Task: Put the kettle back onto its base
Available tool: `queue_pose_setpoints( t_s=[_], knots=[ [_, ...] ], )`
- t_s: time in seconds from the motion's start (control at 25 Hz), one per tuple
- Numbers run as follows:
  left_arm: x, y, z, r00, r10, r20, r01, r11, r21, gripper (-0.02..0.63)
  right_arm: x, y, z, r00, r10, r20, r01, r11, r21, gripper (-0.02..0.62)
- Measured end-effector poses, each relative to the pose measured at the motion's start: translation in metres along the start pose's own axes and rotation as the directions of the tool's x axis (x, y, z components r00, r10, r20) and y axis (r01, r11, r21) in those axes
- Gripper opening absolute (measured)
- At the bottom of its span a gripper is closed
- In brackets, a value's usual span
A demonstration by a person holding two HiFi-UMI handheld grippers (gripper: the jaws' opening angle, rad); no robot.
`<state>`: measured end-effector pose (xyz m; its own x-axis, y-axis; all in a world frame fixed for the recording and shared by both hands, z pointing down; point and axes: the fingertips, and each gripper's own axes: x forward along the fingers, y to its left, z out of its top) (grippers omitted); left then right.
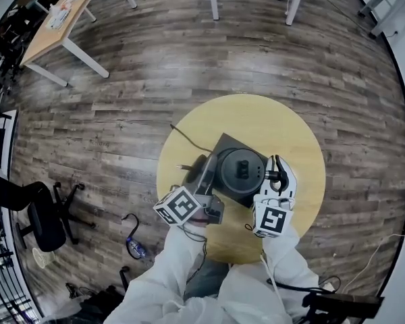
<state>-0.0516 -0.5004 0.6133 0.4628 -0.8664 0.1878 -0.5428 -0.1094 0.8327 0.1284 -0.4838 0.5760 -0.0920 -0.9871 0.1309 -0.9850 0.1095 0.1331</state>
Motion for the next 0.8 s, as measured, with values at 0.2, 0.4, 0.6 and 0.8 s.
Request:
queue_pose_setpoints(
  t_s=[0.2, 0.4, 0.6, 0.8],
  knots=[
    [0.009, 0.008, -0.008, 0.999, 0.011, -0.035, -0.013, 0.998, -0.054, 0.235, 0.008, 0.001, -0.004, 1.000, 0.003, 0.000, -0.003, 1.000, -0.016, 0.031],
    [0.011, 0.015, -0.006, 0.998, 0.064, -0.017, -0.065, 0.997, -0.046, 0.235, 0.014, 0.003, 0.000, 1.000, -0.001, 0.025, 0.001, 1.000, -0.013, 0.032],
    [0.008, 0.019, 0.004, 0.989, 0.143, 0.028, -0.145, 0.984, 0.107, 0.235, 0.016, 0.000, 0.001, 0.999, -0.012, 0.044, 0.013, 1.000, -0.026, 0.032],
    [0.000, 0.020, 0.013, 0.967, 0.241, 0.082, -0.255, 0.903, 0.346, 0.235, 0.016, 0.001, 0.006, 0.996, -0.030, 0.084, 0.031, 0.999, -0.011, 0.032]
  ],
)
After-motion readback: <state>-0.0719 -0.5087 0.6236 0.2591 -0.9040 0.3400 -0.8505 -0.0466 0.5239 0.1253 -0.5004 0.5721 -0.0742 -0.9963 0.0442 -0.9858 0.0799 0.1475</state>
